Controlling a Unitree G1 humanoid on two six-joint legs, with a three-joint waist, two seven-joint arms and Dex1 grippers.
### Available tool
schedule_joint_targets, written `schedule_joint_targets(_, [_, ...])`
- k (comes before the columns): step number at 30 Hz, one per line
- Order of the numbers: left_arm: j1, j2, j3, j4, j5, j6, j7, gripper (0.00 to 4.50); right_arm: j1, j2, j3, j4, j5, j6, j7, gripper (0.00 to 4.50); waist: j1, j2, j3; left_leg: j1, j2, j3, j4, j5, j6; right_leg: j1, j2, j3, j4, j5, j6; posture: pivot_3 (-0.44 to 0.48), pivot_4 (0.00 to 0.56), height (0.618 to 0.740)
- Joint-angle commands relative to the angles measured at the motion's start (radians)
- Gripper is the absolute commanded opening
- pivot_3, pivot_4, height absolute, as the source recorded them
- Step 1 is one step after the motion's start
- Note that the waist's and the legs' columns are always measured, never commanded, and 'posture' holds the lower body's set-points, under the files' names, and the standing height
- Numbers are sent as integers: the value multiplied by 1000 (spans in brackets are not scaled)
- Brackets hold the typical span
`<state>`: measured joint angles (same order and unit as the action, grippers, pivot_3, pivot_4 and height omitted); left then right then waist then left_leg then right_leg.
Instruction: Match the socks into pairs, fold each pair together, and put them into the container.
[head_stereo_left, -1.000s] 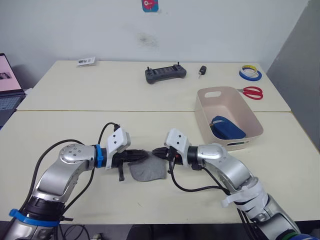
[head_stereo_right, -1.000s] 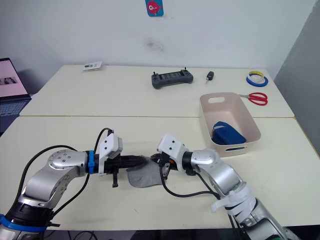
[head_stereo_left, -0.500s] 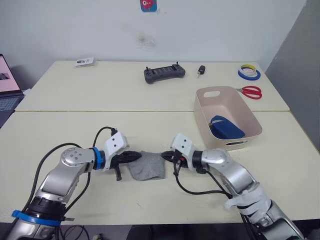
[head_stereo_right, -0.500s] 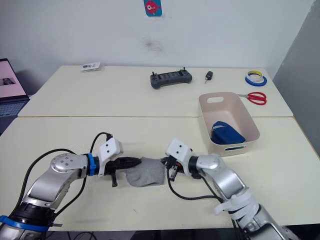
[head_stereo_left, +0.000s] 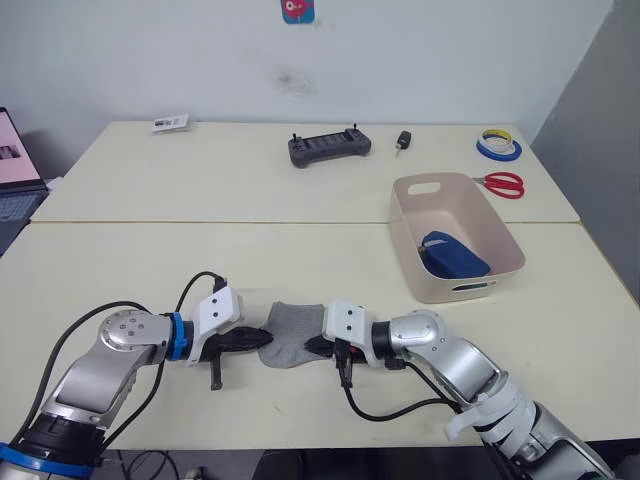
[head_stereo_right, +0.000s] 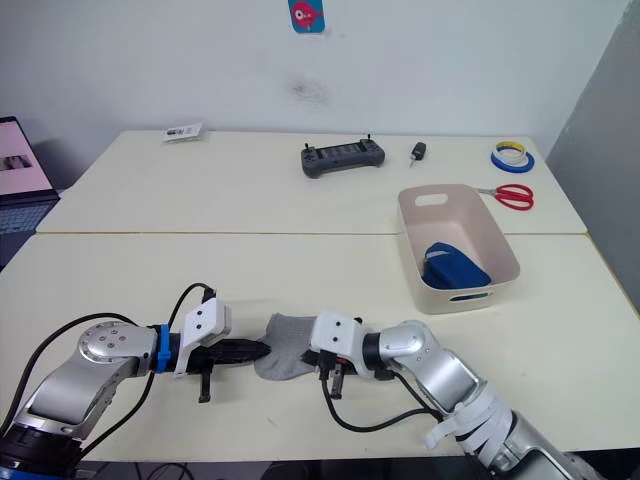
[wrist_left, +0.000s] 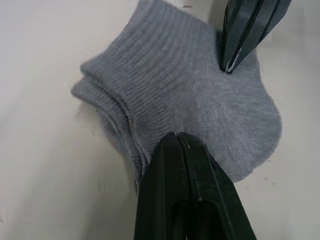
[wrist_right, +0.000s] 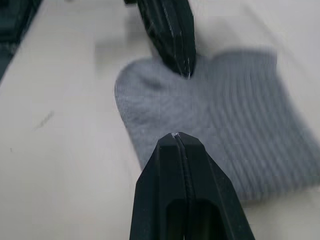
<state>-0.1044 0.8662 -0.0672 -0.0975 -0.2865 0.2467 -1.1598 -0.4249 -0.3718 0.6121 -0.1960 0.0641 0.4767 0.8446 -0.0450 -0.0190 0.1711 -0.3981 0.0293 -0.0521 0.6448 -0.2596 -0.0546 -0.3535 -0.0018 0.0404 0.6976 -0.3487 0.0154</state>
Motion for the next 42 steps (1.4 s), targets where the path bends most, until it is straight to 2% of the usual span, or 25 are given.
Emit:
schedule_joint_targets(1, [22,-7,-26,58,54,-32,12,0,14,-43,-25,-59,-15,-7,12,12,3,0,0,0,0,0,0,0,0,0,0,0,0,0,0,0,150,740])
schedule_joint_targets(4, [30,-9,-30,61,57,-46,12,0,31,-47,-81,-142,54,79,10,12,4,0,0,1,0,0,0,0,0,1,0,0,0,0,0,0,150,740])
schedule_joint_targets(7, [41,-11,-33,55,59,-51,18,0,42,-40,-179,-216,147,234,-12,596,4,1,0,1,0,0,0,0,0,1,0,0,0,0,0,0,150,740])
schedule_joint_targets(12, [52,-12,-37,52,64,-64,25,0,31,13,-342,-257,288,590,-105,2341,5,1,-1,1,0,0,0,0,0,1,0,0,0,0,0,0,150,740])
schedule_joint_targets(18, [52,-23,-46,47,71,-72,41,0,-21,68,-342,-220,326,746,-185,4420,3,3,-1,1,0,0,-1,0,0,1,0,1,0,0,0,0,150,740])
schedule_joint_targets(28, [55,-40,-49,42,77,-76,60,0,-86,209,-284,-77,336,810,-268,4465,6,5,-3,1,0,0,-1,0,0,1,-1,0,0,0,0,0,150,740])
schedule_joint_targets(33, [71,-44,-47,44,78,-86,68,0,-112,322,-332,-24,368,833,-299,4465,3,6,-4,2,0,1,-1,0,0,1,0,1,0,0,0,0,150,740])
schedule_joint_targets(38, [74,-48,-48,51,80,-90,72,0,-134,369,-382,3,397,852,-315,4465,5,7,-4,1,0,1,-1,0,0,1,-1,0,0,0,0,0,150,740])
schedule_joint_targets(42, [74,-50,-48,58,82,-93,75,0,-140,371,-396,11,416,847,-323,3550,5,7,-4,1,0,0,-1,0,0,1,-1,0,0,0,0,0,150,740])
